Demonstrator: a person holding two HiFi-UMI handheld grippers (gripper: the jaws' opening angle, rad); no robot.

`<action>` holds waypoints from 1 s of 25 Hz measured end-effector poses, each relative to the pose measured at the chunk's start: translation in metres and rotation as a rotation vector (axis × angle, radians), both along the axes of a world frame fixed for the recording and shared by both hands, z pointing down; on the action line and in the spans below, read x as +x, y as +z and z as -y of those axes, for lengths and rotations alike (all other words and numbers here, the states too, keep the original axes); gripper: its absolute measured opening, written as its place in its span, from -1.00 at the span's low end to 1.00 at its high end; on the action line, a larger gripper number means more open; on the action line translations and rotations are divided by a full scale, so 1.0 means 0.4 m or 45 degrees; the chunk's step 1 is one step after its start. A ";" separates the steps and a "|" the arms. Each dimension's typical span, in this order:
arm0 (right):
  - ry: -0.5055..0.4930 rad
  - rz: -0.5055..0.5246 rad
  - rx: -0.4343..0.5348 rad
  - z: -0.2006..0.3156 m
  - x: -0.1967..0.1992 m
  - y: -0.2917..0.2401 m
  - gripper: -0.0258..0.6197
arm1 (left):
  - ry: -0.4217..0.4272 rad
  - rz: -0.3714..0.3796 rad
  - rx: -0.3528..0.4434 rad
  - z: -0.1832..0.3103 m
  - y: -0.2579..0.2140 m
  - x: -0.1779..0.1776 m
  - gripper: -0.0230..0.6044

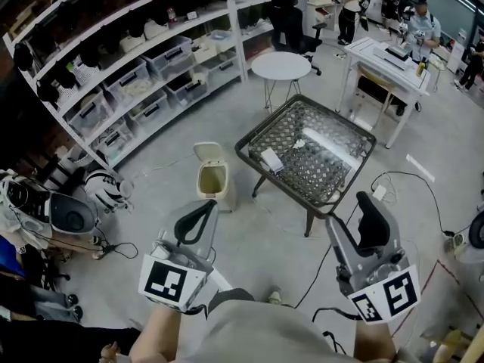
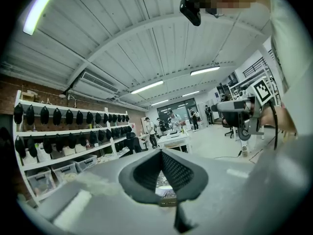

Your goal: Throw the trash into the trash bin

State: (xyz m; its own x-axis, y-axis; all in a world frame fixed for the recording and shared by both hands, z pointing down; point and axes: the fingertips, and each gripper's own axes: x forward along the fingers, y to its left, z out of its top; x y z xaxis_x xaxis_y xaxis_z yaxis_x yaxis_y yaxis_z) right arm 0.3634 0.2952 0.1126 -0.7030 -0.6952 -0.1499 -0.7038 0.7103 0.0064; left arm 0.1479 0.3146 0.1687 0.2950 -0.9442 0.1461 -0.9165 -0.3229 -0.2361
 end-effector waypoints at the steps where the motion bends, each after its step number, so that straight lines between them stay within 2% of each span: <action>1: -0.012 -0.001 -0.008 0.003 0.002 0.009 -0.13 | -0.009 0.004 0.006 0.001 0.002 0.001 -0.92; 6: -0.063 -0.021 -0.043 0.023 -0.022 0.045 -0.14 | -0.063 0.013 -0.018 0.008 0.014 -0.020 -0.92; 13: -0.092 -0.052 -0.050 0.087 -0.074 0.085 -0.14 | -0.100 -0.021 -0.004 0.053 0.050 -0.070 -0.92; 25: -0.069 -0.125 -0.097 0.295 -0.259 0.139 -0.13 | -0.080 -0.062 -0.015 0.273 0.092 -0.250 -0.92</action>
State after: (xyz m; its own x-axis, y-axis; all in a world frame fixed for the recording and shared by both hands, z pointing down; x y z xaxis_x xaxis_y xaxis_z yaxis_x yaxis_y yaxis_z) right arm 0.2599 0.1772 0.1684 -0.7484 -0.6627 -0.0269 -0.6632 0.7483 0.0177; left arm 0.0479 0.2055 0.2056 0.2420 -0.9595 0.1445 -0.9454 -0.2667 -0.1876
